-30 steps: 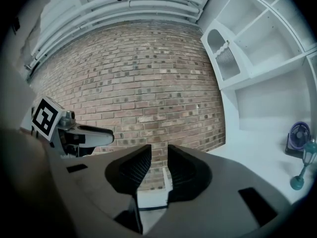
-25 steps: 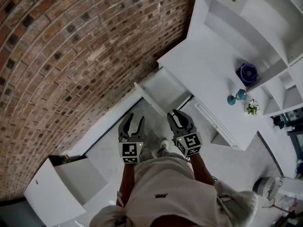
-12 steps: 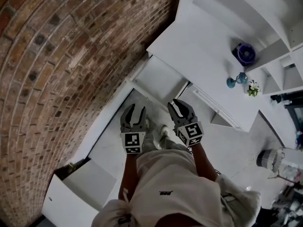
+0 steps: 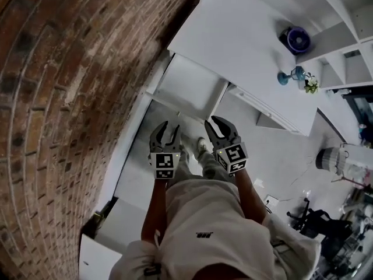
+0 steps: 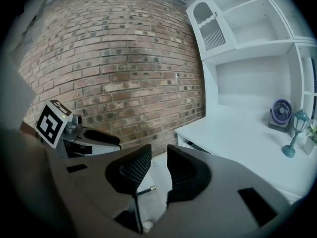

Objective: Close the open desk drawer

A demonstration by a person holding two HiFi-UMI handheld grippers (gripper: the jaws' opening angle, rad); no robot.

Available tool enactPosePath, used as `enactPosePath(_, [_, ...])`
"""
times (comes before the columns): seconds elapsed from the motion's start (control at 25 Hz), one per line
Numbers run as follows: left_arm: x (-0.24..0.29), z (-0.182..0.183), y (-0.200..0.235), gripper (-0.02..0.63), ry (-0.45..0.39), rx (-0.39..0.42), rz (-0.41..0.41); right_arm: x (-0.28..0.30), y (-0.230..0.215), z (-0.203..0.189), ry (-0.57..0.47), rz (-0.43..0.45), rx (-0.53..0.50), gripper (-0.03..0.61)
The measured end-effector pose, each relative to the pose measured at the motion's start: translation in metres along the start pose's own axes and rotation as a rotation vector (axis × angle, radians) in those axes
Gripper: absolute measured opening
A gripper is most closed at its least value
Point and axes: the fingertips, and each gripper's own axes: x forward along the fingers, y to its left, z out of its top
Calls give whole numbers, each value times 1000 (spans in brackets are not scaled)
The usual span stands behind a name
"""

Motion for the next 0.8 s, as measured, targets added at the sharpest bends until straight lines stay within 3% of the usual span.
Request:
enactPosePath(0.28, [33,-42,11,181,65,6,-85,24,4,-31,52,-69,28,101])
enactPosePath(0.8, [85,-114,12,176,175,48,-131,56,10,-104,157,-35,94,101])
